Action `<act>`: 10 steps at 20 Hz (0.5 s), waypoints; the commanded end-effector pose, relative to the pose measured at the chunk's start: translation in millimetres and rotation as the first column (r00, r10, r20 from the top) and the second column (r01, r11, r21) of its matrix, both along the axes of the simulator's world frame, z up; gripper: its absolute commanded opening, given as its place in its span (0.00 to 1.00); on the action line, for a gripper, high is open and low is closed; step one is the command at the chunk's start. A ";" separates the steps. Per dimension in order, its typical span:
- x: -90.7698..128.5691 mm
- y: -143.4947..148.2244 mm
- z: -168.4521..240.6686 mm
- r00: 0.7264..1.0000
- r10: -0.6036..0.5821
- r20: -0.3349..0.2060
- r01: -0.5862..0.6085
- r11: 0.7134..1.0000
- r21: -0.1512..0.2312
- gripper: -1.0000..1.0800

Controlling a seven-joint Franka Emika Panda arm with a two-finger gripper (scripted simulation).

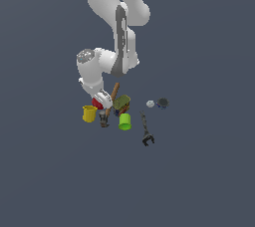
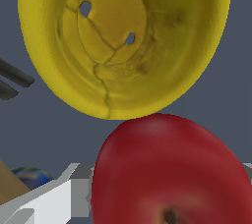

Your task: Pick up a designated object from a clutter of objects.

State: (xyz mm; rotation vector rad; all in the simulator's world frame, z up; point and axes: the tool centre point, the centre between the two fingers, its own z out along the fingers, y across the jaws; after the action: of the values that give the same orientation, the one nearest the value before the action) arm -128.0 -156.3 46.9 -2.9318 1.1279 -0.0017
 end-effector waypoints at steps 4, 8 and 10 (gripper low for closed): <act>0.3 5.1 4.4 1.000 0.000 0.001 0.000 1.000 0.000 0.00; 0.2 16.3 13.5 1.000 0.000 0.001 0.000 1.000 0.000 0.00; 0.2 23.9 19.7 1.000 0.000 0.001 0.000 1.000 0.000 0.00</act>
State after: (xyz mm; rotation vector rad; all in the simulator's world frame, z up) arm -129.2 -139.4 61.3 -2.9301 1.1342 0.0009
